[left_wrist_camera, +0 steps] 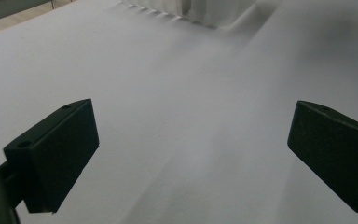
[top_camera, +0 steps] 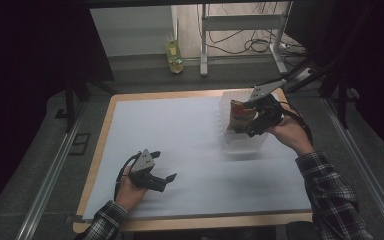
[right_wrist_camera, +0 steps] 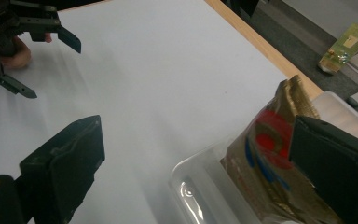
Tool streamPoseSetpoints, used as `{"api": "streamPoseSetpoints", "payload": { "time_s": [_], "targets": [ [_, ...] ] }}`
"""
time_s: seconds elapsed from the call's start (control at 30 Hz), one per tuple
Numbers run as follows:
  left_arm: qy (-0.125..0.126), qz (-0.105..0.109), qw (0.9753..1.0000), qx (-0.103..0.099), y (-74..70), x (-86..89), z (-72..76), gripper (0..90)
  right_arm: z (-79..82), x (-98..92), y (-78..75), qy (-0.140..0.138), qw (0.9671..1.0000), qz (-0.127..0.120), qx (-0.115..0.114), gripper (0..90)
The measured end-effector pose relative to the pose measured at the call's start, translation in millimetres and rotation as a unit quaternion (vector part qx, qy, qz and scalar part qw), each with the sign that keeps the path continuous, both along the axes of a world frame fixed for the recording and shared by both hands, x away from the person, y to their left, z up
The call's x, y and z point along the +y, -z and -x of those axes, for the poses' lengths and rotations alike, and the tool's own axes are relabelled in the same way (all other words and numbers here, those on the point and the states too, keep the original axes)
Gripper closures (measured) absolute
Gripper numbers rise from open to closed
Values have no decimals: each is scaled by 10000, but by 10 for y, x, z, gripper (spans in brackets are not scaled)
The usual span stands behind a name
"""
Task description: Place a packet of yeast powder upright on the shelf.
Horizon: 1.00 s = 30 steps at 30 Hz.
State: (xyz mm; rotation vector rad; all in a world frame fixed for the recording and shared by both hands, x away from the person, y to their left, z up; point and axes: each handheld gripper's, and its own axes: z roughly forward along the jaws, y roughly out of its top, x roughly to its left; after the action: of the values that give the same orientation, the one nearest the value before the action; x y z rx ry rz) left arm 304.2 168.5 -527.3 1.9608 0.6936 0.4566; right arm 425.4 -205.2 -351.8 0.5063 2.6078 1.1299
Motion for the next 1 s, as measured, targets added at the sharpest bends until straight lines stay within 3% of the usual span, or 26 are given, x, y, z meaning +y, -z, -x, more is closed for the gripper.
{"api": "streamPoseSetpoints", "payload": {
  "time_s": [0.33,0.63,0.8,1.0],
  "targets": [
    [39,-90,9999,24,7,-6,4,22,154,25,98,-16,9999,-26,95,40],
    [103,-131,9999,10,6,-22,12,21,312,-1,166,-140,9998,-48,-103,40],
    [102,-131,9999,37,8,-19,11,23,398,-34,226,-92,9999,10,-145,35],
    [155,-63,9998,88,13,-33,13,24,493,-101,306,22,9999,-86,-80,22]
  ]
}}
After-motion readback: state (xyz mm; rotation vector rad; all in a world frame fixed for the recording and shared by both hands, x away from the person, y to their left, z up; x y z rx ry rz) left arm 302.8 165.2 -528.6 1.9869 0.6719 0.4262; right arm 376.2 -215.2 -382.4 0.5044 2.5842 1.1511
